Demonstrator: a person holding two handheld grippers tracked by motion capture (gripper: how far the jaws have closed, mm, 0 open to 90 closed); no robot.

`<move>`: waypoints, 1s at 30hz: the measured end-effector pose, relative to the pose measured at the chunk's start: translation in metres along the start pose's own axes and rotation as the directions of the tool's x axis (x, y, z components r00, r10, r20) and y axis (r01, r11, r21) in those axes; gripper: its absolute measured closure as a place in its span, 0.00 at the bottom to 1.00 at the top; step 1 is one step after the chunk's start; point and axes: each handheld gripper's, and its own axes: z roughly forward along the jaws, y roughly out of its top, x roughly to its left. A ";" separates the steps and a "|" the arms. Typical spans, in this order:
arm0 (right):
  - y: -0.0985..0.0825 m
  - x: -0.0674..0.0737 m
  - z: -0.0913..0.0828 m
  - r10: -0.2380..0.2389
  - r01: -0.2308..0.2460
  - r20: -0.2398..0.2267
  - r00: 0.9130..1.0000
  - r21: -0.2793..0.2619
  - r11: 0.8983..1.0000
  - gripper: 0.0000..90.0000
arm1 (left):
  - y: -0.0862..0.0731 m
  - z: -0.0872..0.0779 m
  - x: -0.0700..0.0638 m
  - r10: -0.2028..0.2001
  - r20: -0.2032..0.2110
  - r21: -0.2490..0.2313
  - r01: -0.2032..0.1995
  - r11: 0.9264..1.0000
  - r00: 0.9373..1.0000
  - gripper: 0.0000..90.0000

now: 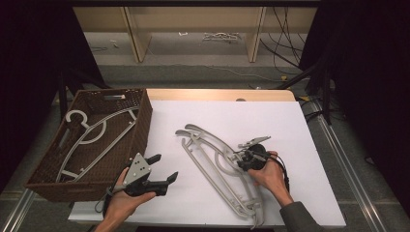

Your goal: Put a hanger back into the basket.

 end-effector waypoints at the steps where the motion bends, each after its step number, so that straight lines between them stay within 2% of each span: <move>1: 0.000 -0.004 -0.001 -0.026 0.026 -0.008 1.000 0.006 1.000 0.82 | 0.000 0.000 0.000 -0.001 0.002 0.000 0.001 1.000 1.000 0.22; 3: 0.000 -0.002 -0.002 0.013 -0.013 -0.003 1.000 0.012 1.000 0.83 | 0.000 0.001 0.000 0.000 0.005 -0.001 0.000 1.000 1.000 0.22; 5: 0.000 -0.001 -0.003 0.021 -0.021 0.002 1.000 0.002 1.000 0.84 | 0.000 0.001 0.000 0.001 0.005 0.001 -0.001 1.000 1.000 0.22; 6: 0.000 -0.001 -0.003 0.012 -0.012 0.006 1.000 -0.022 1.000 0.84 | 0.000 0.001 0.000 0.001 0.004 0.003 -0.001 1.000 1.000 0.22; 8: 0.002 0.003 -0.008 0.062 -0.063 -0.010 0.998 -0.023 0.998 0.86 | 0.000 0.001 0.001 0.000 0.006 0.001 0.000 1.000 1.000 0.22; 11: 0.005 0.006 -0.015 0.061 -0.062 -0.021 0.998 -0.042 0.997 0.90 | 0.000 0.001 0.001 0.000 0.007 0.001 0.000 1.000 1.000 0.22; 12: 0.007 0.005 -0.016 0.014 -0.016 -0.026 1.000 -0.114 0.993 0.91 | 0.000 0.001 0.001 -0.004 0.007 -0.001 0.004 1.000 1.000 0.22; 16: 0.011 0.010 -0.024 -0.009 0.006 -0.021 1.000 -0.117 0.993 0.92 | 0.000 0.001 0.001 -0.010 0.005 0.001 0.010 1.000 1.000 0.23; 17: 0.013 0.011 -0.027 -0.037 0.036 -0.010 0.999 -0.139 0.990 0.92 | 0.000 0.001 0.002 -0.007 0.002 0.000 0.007 1.000 1.000 0.23; 19: 0.014 0.013 -0.029 -0.031 0.030 -0.005 0.999 -0.140 0.990 0.92 | 0.000 0.001 0.002 -0.006 0.002 -0.002 0.006 1.000 1.000 0.23; 21: 0.017 0.014 -0.038 -0.059 0.059 0.008 0.998 -0.166 0.984 0.92 | 0.000 0.000 0.002 -0.003 0.003 0.001 0.003 1.000 1.000 0.23; 23: 0.018 0.016 -0.043 -0.044 0.045 0.008 0.999 -0.165 0.985 0.92 | 0.000 0.001 0.003 -0.004 0.003 0.000 0.004 1.000 1.000 0.23; 25: 0.018 0.015 -0.044 -0.056 0.058 0.014 0.998 -0.176 0.983 0.92 | 0.000 0.001 0.003 -0.004 0.002 0.000 0.004 1.000 1.000 0.23; 27: 0.018 0.016 -0.049 -0.056 0.055 0.000 0.998 -0.180 0.982 0.92 | 0.000 0.001 0.003 -0.005 0.002 0.001 0.005 1.000 1.000 0.23; 30: 0.018 0.019 -0.053 -0.092 0.088 -0.010 0.996 -0.187 0.978 0.92 | 0.000 0.001 0.003 -0.005 0.002 0.000 0.005 1.000 1.000 0.23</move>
